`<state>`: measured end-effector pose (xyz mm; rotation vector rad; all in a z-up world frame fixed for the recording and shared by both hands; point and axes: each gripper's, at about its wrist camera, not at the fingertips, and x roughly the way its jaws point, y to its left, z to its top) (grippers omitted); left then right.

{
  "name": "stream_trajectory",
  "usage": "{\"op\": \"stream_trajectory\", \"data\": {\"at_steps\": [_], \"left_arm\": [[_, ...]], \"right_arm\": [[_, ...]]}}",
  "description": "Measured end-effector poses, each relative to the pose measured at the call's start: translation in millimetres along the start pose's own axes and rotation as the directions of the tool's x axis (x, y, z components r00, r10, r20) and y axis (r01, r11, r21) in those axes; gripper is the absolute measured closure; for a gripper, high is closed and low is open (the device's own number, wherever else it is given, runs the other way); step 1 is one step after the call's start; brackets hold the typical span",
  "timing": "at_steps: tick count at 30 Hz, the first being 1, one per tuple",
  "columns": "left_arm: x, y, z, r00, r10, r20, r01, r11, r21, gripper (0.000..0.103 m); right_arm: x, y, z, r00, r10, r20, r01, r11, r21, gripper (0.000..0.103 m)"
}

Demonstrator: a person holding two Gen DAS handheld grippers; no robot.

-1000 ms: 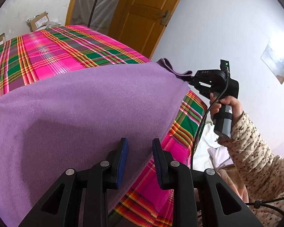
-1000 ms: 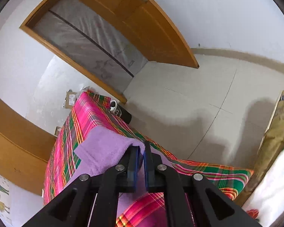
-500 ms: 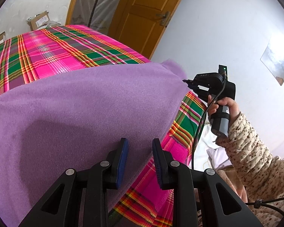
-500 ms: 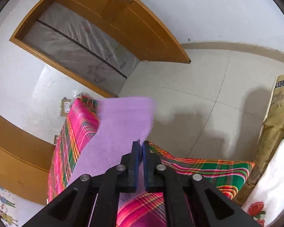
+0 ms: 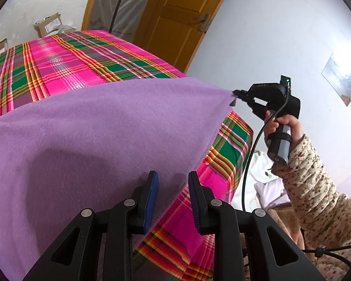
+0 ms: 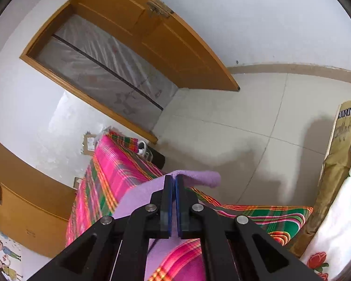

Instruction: Fold clothes

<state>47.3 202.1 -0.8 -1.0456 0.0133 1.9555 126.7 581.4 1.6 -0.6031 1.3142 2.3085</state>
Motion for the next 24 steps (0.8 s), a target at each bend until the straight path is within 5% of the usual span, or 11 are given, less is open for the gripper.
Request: {"op": "stream_trajectory", "data": {"at_steps": [14,19,24], "left_arm": [[-20.4,5.9,-10.2,1.0,0.005,0.031,-0.004,0.999,-0.033,0.076],[-26.8,11.9,-13.9,0.999,0.016,0.044,-0.013,0.999,-0.051,0.076],[-35.5,15.7,-19.8,0.998,0.021,0.056,-0.018,0.998,-0.066,0.076]], "right_arm": [[17.4,-4.7,-9.6,0.989,-0.133,-0.064,0.131,0.991,-0.036,0.099],[-6.2,17.7,-19.9,0.976,-0.218,0.03,0.22,0.965,-0.14,0.098],[-18.1,55.0,-49.4,0.993,-0.12,0.018,0.121,0.95,-0.289,0.097]]}}
